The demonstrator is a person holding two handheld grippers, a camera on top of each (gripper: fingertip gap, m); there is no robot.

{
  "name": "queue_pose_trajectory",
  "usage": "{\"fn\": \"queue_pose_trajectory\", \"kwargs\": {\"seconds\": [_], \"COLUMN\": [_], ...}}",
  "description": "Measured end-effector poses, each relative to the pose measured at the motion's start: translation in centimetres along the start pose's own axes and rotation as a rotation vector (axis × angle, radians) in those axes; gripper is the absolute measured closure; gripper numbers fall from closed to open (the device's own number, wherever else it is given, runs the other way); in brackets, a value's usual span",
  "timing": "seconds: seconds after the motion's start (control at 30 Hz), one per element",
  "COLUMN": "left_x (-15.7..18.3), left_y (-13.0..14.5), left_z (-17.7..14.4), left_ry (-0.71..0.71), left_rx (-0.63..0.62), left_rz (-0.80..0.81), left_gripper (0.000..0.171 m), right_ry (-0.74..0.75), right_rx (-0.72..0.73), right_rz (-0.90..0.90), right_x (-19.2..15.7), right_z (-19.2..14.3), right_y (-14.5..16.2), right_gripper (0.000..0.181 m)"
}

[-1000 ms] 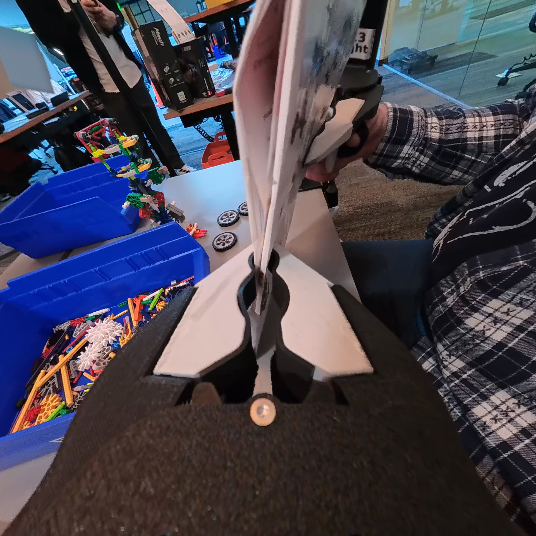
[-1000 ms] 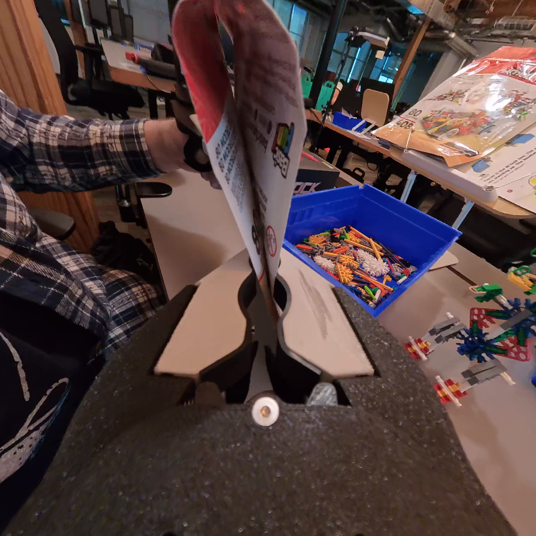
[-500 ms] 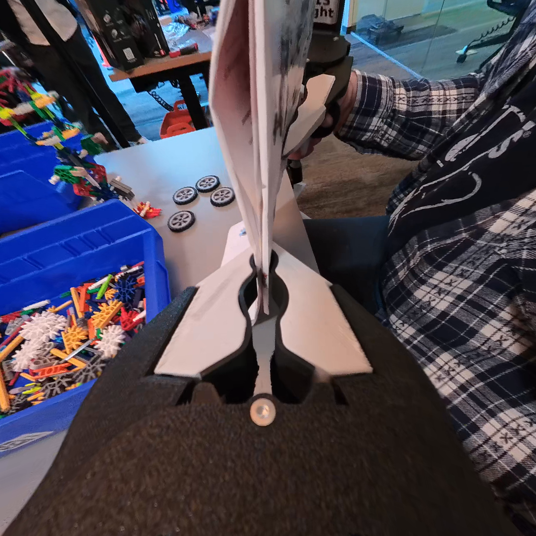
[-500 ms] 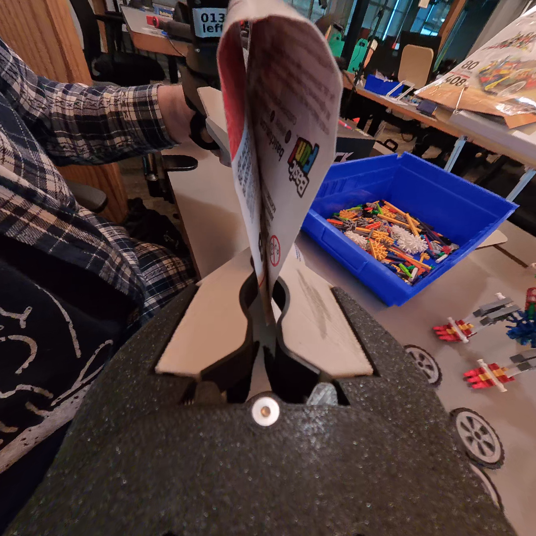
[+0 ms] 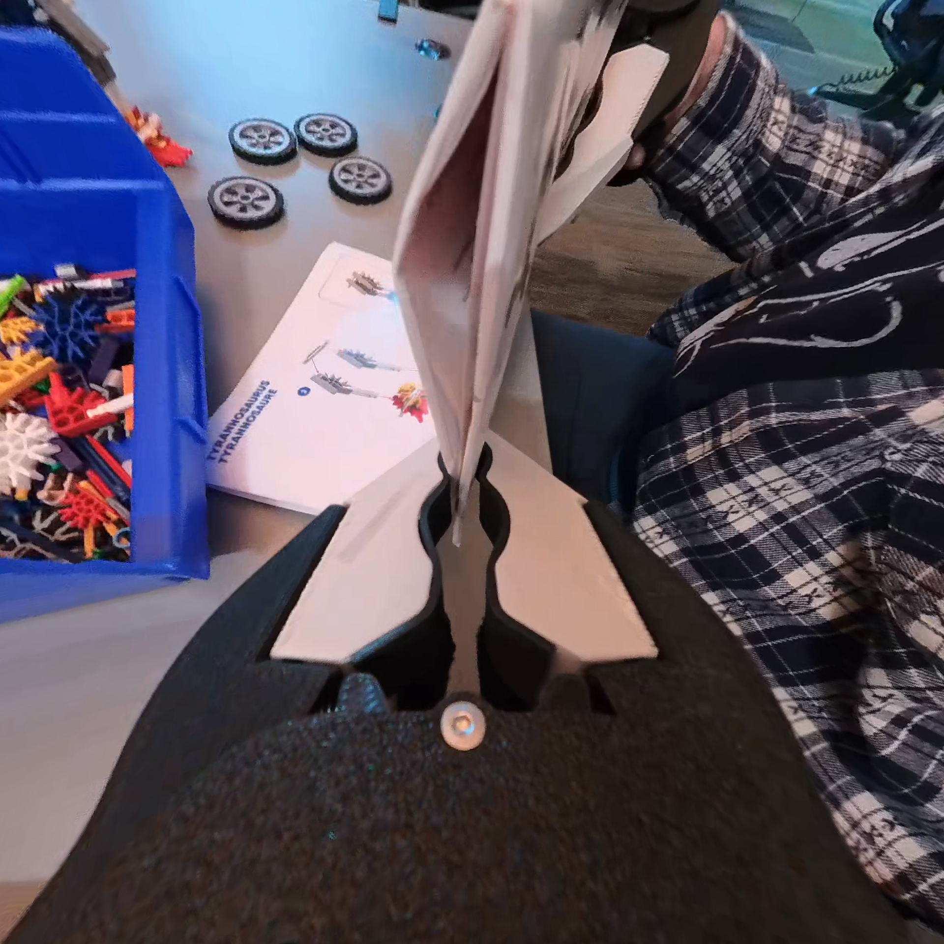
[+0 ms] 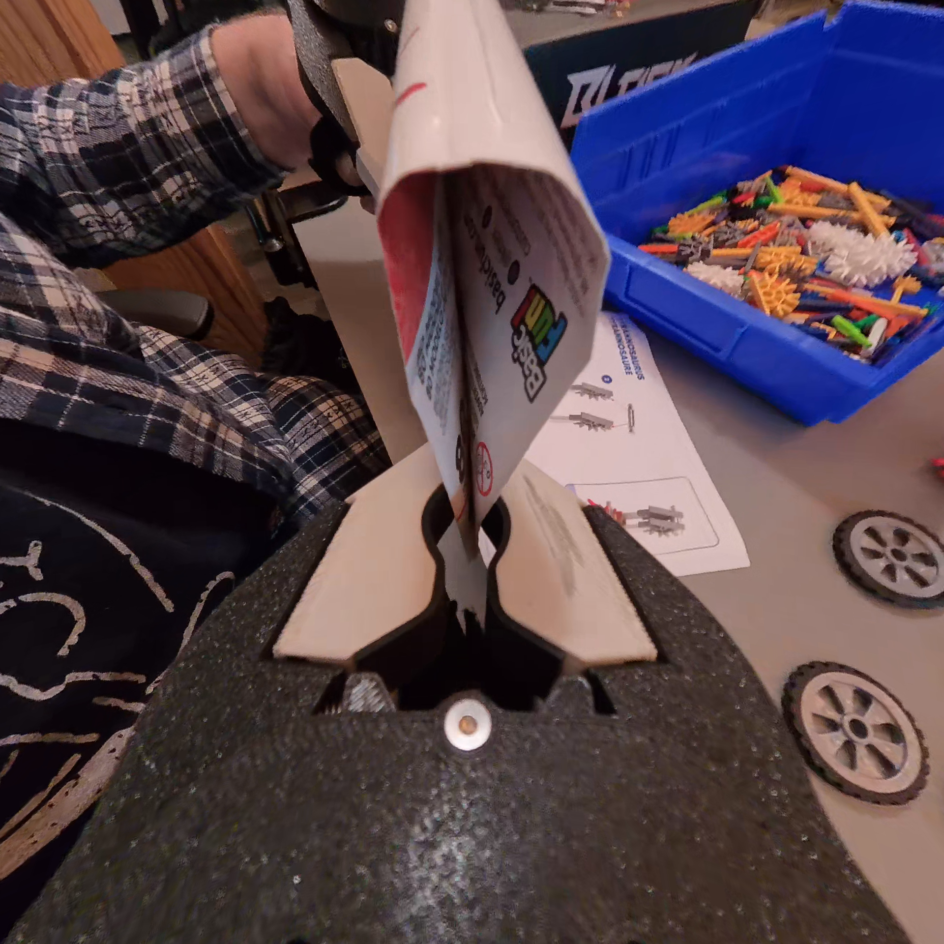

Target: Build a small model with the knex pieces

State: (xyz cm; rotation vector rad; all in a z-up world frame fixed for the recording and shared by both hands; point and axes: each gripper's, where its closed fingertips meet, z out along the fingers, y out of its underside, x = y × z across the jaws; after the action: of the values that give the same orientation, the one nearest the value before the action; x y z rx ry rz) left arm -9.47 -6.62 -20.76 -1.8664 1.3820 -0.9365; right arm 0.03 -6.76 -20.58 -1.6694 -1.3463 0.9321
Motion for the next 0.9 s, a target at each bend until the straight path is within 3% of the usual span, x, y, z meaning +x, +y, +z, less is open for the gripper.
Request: {"fn": "queue_pose_trajectory", "kwargs": {"seconds": [0.47,0.67,0.9], "left_x": [-1.4,-1.8,-2.5], "left_y": [1.0,1.2,1.5], "left_z": [0.8,1.2,1.9], "left_ry": [0.07,0.097,0.098], "left_rx": [-0.026,-0.053,-0.082], "left_rz": [-0.202,-0.263,-0.296], "left_gripper": [0.171,0.169,0.166], "right_ry": [0.057,0.106,0.142], "right_rx": [0.029,0.072,0.046], "right_rz": [0.067,0.054,0.148], "right_x": [1.6,2.3,3.9], "right_z": [-0.5,-1.0,-0.6], "right_y": [0.0,-1.1,0.0], "right_gripper": [0.159,0.167,0.174]}}
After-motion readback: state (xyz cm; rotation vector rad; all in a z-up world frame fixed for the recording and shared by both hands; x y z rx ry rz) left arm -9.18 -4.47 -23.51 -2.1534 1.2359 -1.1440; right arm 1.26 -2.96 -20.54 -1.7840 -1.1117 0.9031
